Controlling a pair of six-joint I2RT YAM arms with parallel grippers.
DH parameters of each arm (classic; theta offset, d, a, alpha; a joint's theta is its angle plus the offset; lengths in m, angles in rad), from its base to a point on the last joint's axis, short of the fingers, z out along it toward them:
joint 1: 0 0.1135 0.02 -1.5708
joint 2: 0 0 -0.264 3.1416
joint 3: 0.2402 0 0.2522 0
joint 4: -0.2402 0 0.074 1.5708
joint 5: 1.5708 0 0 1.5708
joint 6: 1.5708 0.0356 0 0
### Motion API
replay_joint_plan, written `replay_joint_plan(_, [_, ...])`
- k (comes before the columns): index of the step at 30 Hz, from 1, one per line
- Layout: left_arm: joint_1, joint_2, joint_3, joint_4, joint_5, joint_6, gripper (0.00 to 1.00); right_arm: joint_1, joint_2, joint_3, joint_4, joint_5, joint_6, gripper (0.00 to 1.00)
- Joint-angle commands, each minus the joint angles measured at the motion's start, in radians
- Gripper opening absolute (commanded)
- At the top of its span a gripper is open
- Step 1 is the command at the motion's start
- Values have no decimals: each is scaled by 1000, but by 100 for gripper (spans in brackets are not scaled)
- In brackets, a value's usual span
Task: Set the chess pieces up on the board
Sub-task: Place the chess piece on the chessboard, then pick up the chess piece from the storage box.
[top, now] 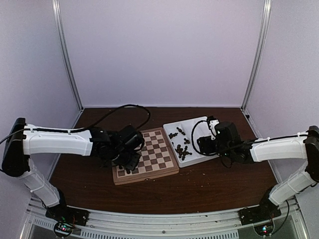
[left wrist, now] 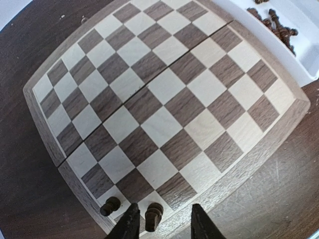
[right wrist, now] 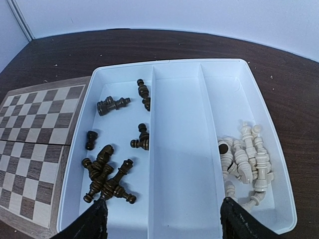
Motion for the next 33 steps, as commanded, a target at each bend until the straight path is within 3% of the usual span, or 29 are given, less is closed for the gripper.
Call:
replay_joint_plan(1, [7, -47, 57, -1, -11, 52, 36, -11, 31, 80, -98, -71, 39, 73])
replay_joint_plan(9, [36, -110, 36, 63, 49, 60, 46, -12, 160, 342, -416, -196, 49, 53])
replay_joint_plan(19, [93, -281, -79, 130, 56, 54, 49, -12, 311, 567, -657, -292, 76, 45])
replay_joint_plan(26, [98, -319, -113, 149, 50, 68, 49, -12, 428, 654, -733, -239, 255, 34])
replay_joint_plan(33, [99, -355, -147, 155, 44, 76, 49, -12, 520, 709, -755, -189, 412, 34])
